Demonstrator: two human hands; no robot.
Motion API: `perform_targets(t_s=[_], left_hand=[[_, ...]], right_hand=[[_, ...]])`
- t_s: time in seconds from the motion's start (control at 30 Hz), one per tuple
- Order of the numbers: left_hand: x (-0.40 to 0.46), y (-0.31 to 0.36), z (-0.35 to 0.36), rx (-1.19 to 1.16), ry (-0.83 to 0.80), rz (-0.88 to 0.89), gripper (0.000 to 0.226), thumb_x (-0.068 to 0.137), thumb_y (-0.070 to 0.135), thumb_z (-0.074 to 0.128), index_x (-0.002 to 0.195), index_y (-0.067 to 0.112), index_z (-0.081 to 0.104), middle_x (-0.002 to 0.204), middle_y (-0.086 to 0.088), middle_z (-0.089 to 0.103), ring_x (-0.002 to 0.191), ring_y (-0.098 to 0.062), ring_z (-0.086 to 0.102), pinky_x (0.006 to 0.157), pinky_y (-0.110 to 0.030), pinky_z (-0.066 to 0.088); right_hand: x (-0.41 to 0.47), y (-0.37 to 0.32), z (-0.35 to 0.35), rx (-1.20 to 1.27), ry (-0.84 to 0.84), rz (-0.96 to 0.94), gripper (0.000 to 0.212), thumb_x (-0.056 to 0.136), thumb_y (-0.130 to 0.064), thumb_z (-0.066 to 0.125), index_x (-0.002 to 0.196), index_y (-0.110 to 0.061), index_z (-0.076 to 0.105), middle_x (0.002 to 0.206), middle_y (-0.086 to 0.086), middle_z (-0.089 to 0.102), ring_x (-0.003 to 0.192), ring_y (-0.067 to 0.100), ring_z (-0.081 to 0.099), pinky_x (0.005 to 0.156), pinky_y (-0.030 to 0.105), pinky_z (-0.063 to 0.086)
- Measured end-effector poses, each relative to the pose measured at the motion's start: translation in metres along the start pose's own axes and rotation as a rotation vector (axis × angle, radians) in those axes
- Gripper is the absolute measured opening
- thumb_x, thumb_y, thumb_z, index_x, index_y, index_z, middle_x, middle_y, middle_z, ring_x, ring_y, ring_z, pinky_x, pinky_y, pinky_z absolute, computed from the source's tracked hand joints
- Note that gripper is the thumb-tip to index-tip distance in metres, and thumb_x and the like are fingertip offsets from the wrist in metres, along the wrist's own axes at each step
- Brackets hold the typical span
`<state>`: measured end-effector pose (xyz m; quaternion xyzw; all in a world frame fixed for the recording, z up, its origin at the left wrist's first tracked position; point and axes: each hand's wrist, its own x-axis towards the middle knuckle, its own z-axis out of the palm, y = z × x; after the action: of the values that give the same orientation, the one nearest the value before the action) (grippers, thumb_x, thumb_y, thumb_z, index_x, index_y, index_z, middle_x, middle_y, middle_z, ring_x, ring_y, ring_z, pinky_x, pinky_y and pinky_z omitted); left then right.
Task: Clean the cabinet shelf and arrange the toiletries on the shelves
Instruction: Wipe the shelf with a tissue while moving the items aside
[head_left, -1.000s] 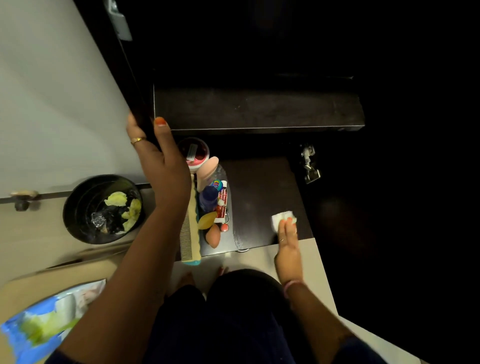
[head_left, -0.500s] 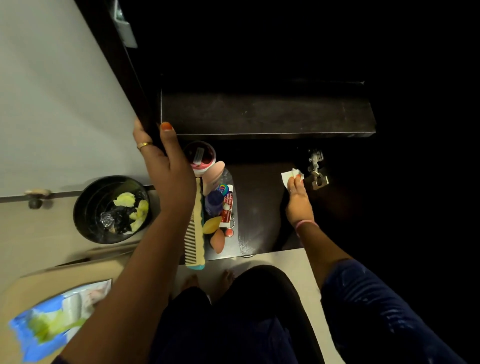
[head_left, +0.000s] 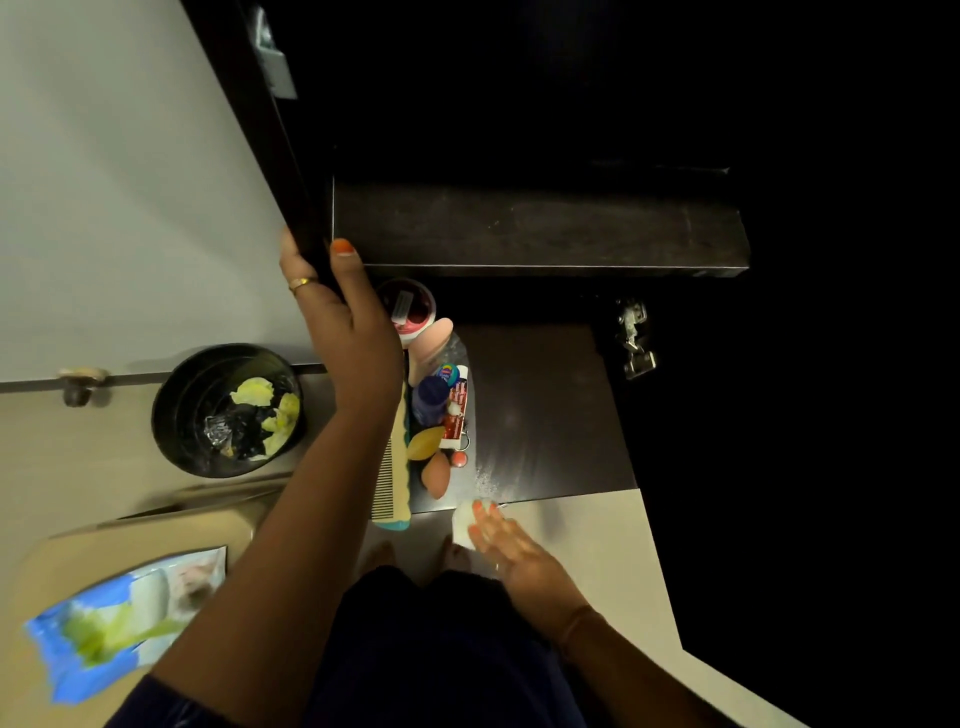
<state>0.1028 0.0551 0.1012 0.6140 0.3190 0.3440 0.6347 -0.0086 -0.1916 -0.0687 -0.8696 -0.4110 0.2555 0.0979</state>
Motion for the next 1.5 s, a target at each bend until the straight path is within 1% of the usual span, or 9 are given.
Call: perform_targets(t_s=[0.13,0.33,0.5,0.7,0.83,1.03,1.27,1.37,1.5], left_hand=[[-0.001,0.005,-0.004,0.003,-0.029,-0.046,0.050,0.099,0.030,0.038,0.143,0.010,0.026,0.137,-0.013,0.049,0.124,-0.020,0.051,0.103,-0.046,0.044],[-0.004,0.015,-0.018,-0.053,-0.029,-0.176,0.049,0.092,0.034,0.053,0.135,0.013,0.042,0.128,-0.008,0.059,0.117,-0.018,0.059,0.099,-0.045,0.049],[-0.012,0.020,-0.036,-0.104,-0.004,-0.206,0.035,0.093,0.012,0.056,0.127,0.005,0.050,0.100,0.012,0.062,0.087,0.016,0.062,0.078,-0.006,0.050],[-0.018,0.024,-0.047,-0.106,0.009,-0.246,0.020,0.092,0.012,0.056,0.112,0.012,0.057,0.088,0.017,0.063,0.075,0.017,0.062,0.064,-0.003,0.047],[-0.019,0.022,-0.049,-0.083,0.005,-0.254,0.017,0.093,0.014,0.056,0.109,0.016,0.058,0.089,0.016,0.063,0.074,0.018,0.061,0.062,-0.003,0.047],[-0.022,0.007,-0.061,0.006,-0.051,-0.263,0.015,0.093,0.012,0.053,0.107,0.015,0.059,0.082,0.010,0.064,0.066,0.013,0.061,0.057,-0.004,0.046],[-0.030,-0.016,-0.069,0.066,-0.107,-0.320,0.016,0.092,0.014,0.054,0.106,0.016,0.061,0.081,0.004,0.067,0.069,0.003,0.063,0.065,-0.014,0.052],[-0.035,-0.028,-0.072,0.079,-0.116,-0.377,0.016,0.090,0.015,0.056,0.106,0.014,0.061,0.086,0.001,0.067,0.078,-0.009,0.064,0.074,-0.027,0.053],[-0.039,-0.054,-0.080,0.216,-0.139,-0.488,0.024,0.085,0.027,0.060,0.105,0.013,0.061,0.095,0.000,0.068,0.085,-0.012,0.064,0.082,-0.039,0.055]], right_hand=[[-0.021,-0.008,-0.004,0.242,0.061,0.142,0.065,0.077,0.008,0.036,0.138,-0.014,0.046,0.146,-0.006,0.039,0.133,0.007,0.041,0.112,0.005,0.009],[-0.014,-0.015,-0.114,1.091,0.438,0.634,0.044,0.089,0.010,0.044,0.086,-0.024,0.072,0.101,0.003,0.072,0.089,0.007,0.066,0.079,0.013,0.051],[0.017,-0.026,-0.227,1.217,0.623,0.490,0.029,0.092,-0.001,0.048,0.089,-0.020,0.070,0.086,-0.002,0.070,0.076,0.008,0.062,0.062,0.018,0.050],[0.064,-0.070,-0.324,1.416,0.677,0.222,0.026,0.090,0.000,0.045,0.094,-0.013,0.068,0.084,0.002,0.070,0.073,0.011,0.066,0.062,0.023,0.054],[0.120,-0.089,-0.342,1.577,0.697,0.306,0.019,0.091,-0.001,0.046,0.104,-0.004,0.059,0.091,0.010,0.068,0.076,0.018,0.068,0.067,0.028,0.057],[0.157,-0.083,-0.326,1.140,0.620,0.514,0.021,0.084,-0.009,0.056,0.105,-0.008,0.057,0.102,0.012,0.066,0.094,0.027,0.065,0.078,0.035,0.052],[0.155,-0.071,-0.334,0.484,0.580,0.374,0.050,0.088,-0.039,0.057,0.129,-0.010,0.054,0.128,0.013,0.058,0.122,0.031,0.050,0.101,0.044,0.043],[0.138,-0.066,-0.324,0.459,0.836,0.383,0.050,0.087,-0.042,0.057,0.125,-0.010,0.055,0.125,0.010,0.057,0.118,0.023,0.052,0.099,0.037,0.044],[0.082,-0.075,-0.259,0.778,1.330,0.379,0.022,0.091,-0.012,0.056,0.113,-0.010,0.060,0.105,-0.001,0.058,0.088,-0.012,0.053,0.082,0.007,0.041]])
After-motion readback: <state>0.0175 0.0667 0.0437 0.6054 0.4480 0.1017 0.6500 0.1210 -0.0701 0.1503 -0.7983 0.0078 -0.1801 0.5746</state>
